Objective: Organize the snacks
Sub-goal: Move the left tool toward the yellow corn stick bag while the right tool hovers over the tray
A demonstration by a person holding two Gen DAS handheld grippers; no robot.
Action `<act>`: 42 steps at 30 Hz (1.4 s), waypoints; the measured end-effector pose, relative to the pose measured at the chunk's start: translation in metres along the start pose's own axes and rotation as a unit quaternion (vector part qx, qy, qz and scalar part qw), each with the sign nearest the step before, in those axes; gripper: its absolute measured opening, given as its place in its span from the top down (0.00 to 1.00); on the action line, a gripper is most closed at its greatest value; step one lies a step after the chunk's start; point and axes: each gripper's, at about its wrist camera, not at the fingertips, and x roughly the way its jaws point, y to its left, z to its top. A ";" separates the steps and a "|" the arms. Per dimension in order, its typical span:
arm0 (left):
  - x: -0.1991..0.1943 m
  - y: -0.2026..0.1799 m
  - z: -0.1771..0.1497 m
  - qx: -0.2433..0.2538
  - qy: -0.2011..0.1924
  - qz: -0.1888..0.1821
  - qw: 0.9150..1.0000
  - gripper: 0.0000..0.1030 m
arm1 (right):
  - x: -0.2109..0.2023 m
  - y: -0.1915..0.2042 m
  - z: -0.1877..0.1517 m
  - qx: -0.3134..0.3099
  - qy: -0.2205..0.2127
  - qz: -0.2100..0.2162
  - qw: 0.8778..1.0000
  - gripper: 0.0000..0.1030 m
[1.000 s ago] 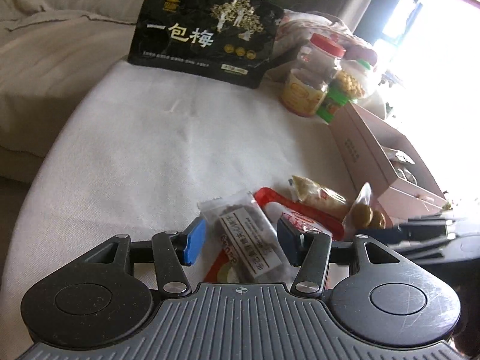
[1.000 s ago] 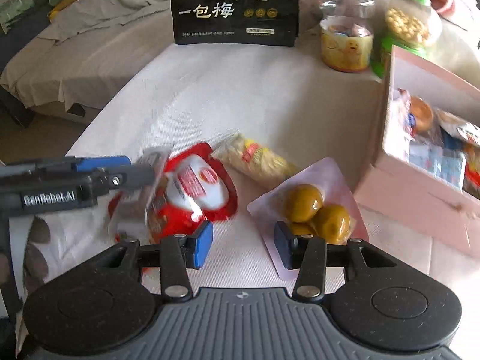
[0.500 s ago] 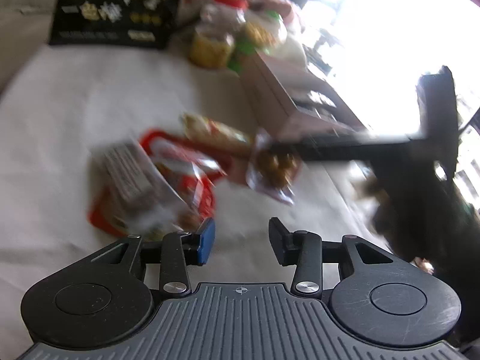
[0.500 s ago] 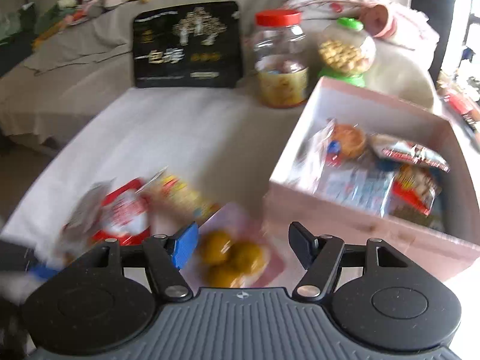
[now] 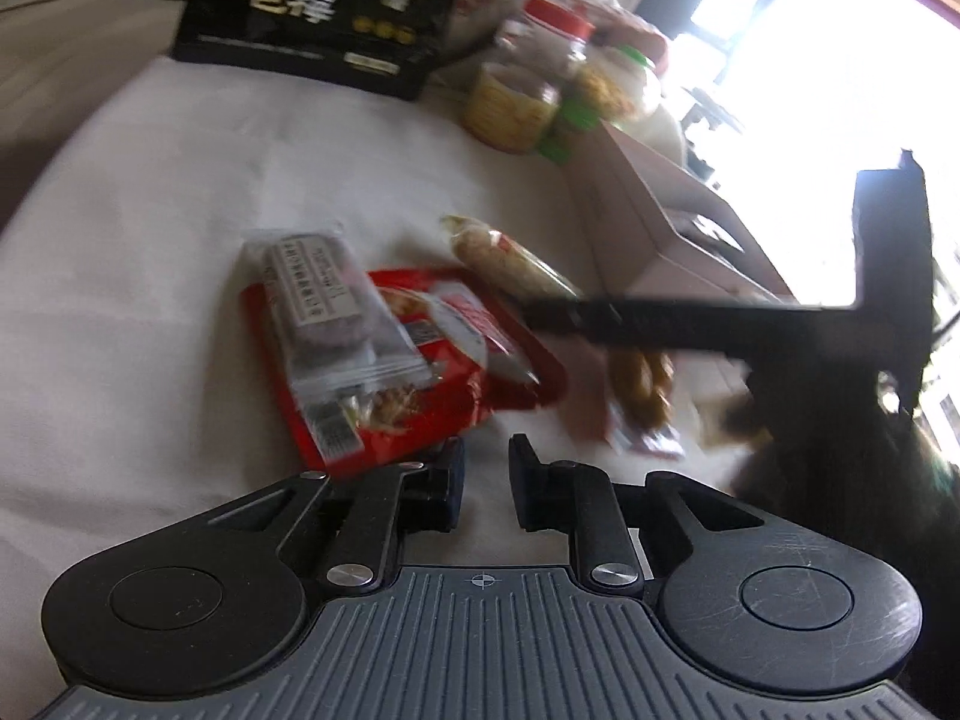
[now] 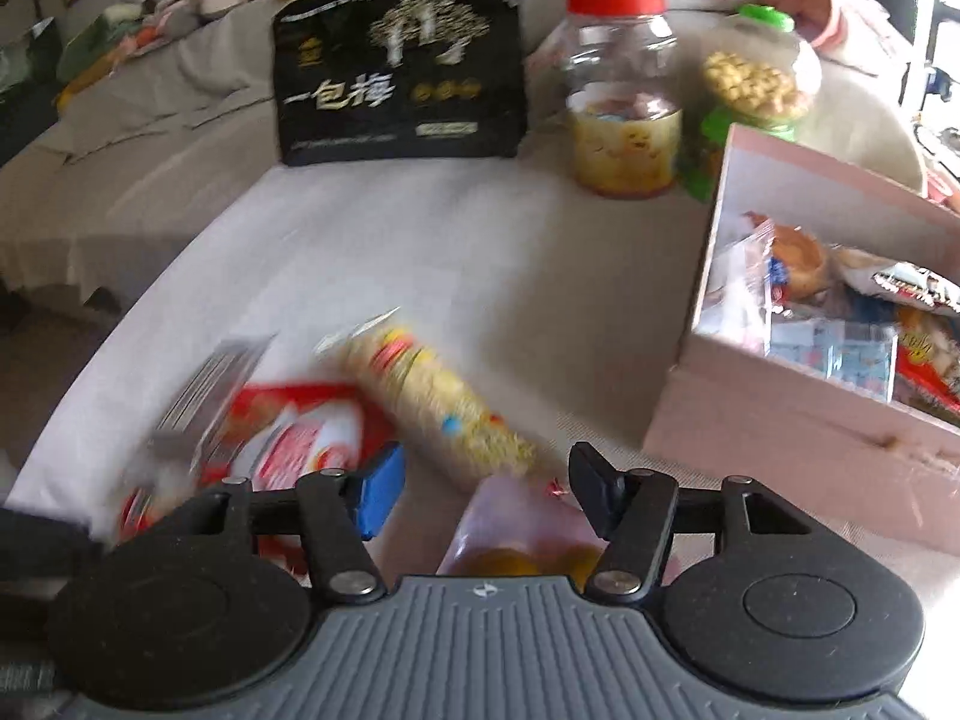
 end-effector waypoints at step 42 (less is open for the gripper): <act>0.015 0.000 0.029 -0.004 -0.025 0.091 0.996 0.78 | -0.017 -0.022 0.005 0.074 -0.061 0.070 0.993 0.28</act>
